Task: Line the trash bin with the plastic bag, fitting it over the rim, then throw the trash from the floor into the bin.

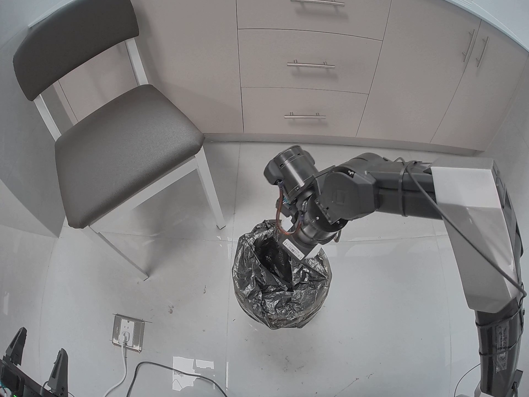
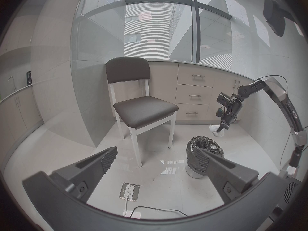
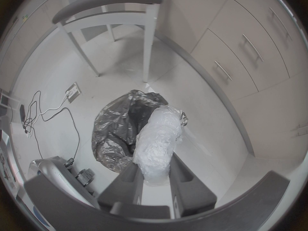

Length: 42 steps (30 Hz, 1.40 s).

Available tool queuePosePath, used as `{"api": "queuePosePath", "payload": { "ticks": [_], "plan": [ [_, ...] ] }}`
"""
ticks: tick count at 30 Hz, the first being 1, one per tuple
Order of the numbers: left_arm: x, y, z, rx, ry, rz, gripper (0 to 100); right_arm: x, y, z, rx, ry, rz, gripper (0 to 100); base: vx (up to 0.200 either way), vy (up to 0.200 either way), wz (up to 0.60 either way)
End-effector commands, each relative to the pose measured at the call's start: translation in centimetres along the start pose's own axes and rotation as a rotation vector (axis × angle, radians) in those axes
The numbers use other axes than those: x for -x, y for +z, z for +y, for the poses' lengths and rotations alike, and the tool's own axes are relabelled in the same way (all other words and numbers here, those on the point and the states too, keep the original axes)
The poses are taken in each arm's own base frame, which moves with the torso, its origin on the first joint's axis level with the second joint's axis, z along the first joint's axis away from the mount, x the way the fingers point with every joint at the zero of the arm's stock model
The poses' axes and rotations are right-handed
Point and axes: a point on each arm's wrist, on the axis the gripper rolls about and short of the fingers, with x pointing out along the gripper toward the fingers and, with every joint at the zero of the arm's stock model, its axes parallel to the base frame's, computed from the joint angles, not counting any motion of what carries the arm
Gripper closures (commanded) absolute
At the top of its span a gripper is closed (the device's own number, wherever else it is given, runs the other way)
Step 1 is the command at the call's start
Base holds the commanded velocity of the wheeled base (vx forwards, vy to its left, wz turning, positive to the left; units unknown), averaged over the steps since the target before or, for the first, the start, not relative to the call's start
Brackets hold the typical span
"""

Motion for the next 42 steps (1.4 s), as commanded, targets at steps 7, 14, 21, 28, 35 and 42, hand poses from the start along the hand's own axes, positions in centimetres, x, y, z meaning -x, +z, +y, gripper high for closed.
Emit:
{"api": "queuePosePath", "payload": {
  "ticks": [7, 14, 21, 28, 35, 42],
  "plan": [
    [0.0, -0.4, 0.0, 0.001, -0.001, -0.004, 0, -1.5, -0.2, 4.1, 0.073, 0.040, 0.026, 100, 0.000, 0.000, 0.00],
    [0.0, -0.4, 0.0, 0.001, -0.001, -0.004, 0, -2.3, -0.3, 4.4, 0.074, 0.018, 0.032, 100, 0.171, 0.000, 0.00],
    [0.0, -0.4, 0.0, 0.001, -0.001, -0.004, 0, -2.7, -0.4, 5.1, 0.086, 0.025, 0.040, 100, 0.200, 0.000, 0.00],
    [0.0, -0.4, 0.0, 0.001, -0.001, -0.004, 0, -3.3, -0.7, 5.7, 0.098, 0.029, 0.054, 100, 0.057, 0.000, 0.00],
    [0.0, -0.4, 0.0, -0.002, -0.001, -0.004, 0, -3.2, -0.6, 6.2, 0.106, 0.034, 0.051, 100, 0.000, 0.000, 0.00],
    [0.0, -0.4, 0.0, -0.002, -0.001, -0.004, 0, -3.2, -0.7, 7.0, 0.126, 0.043, 0.062, 100, 0.000, 0.000, 0.00]
  ]
}}
